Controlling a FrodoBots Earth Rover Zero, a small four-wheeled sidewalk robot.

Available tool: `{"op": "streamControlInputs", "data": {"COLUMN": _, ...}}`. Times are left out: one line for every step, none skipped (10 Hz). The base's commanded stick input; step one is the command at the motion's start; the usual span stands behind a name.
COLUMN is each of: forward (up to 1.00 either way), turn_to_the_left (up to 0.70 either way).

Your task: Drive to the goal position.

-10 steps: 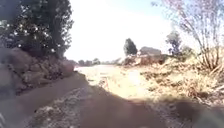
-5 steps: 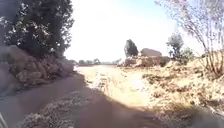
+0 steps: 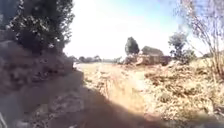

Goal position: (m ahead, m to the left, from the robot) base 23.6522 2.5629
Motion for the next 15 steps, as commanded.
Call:
{"op": "streamControlInputs", "data": {"forward": 0.5, "turn_to_the_left": 0.0}}
{"op": "streamControlInputs", "data": {"forward": 0.5, "turn_to_the_left": 0.0}}
{"op": "streamControlInputs", "data": {"forward": 0.5, "turn_to_the_left": 0.0}}
{"op": "streamControlInputs", "data": {"forward": 0.5, "turn_to_the_left": 0.0}}
{"op": "streamControlInputs", "data": {"forward": 0.5, "turn_to_the_left": 0.0}}
{"op": "streamControlInputs", "data": {"forward": 0.5, "turn_to_the_left": 0.0}}
{"op": "streamControlInputs", "data": {"forward": 0.5, "turn_to_the_left": 0.0}}
{"op": "streamControlInputs", "data": {"forward": 0.5, "turn_to_the_left": 0.0}}
{"op": "streamControlInputs", "data": {"forward": 0.5, "turn_to_the_left": 0.0}}
{"op": "streamControlInputs", "data": {"forward": 0.5, "turn_to_the_left": 0.0}}
{"op": "streamControlInputs", "data": {"forward": 0.5, "turn_to_the_left": 0.0}}
{"op": "streamControlInputs", "data": {"forward": 0.5, "turn_to_the_left": 0.0}}
{"op": "streamControlInputs", "data": {"forward": 0.5, "turn_to_the_left": 0.0}}
{"op": "streamControlInputs", "data": {"forward": 0.5, "turn_to_the_left": 0.0}}
{"op": "streamControlInputs", "data": {"forward": 0.5, "turn_to_the_left": 0.0}}
